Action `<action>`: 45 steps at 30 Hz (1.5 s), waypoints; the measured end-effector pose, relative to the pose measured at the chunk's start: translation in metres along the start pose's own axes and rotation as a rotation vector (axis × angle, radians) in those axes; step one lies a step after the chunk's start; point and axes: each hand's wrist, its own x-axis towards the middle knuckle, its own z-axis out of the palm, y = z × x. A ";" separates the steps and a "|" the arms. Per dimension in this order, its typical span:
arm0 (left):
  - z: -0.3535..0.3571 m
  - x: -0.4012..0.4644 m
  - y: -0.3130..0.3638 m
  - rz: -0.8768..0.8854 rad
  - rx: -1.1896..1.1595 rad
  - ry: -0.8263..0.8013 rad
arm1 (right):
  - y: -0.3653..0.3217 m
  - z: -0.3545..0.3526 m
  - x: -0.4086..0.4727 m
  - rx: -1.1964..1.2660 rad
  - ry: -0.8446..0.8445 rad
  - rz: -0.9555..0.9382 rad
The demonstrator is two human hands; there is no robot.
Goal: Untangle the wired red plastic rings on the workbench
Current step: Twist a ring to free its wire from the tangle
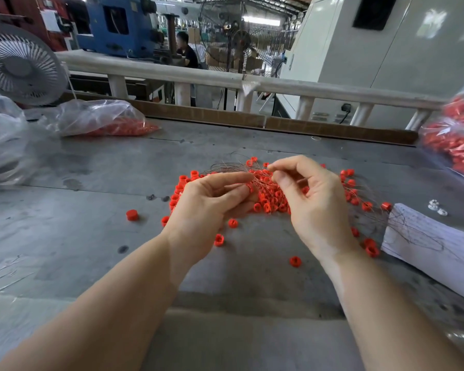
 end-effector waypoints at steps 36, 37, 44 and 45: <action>0.001 -0.003 0.002 -0.018 -0.188 -0.108 | -0.006 -0.002 -0.004 -0.024 -0.065 -0.089; 0.001 -0.003 0.002 -0.013 -0.176 -0.106 | -0.006 -0.002 -0.004 -0.026 -0.061 -0.086; 0.001 -0.003 0.004 -0.022 -0.228 -0.096 | -0.003 -0.002 -0.003 -0.013 -0.003 -0.057; 0.002 -0.002 0.004 -0.024 -0.250 -0.094 | -0.003 -0.002 -0.003 -0.010 -0.003 -0.049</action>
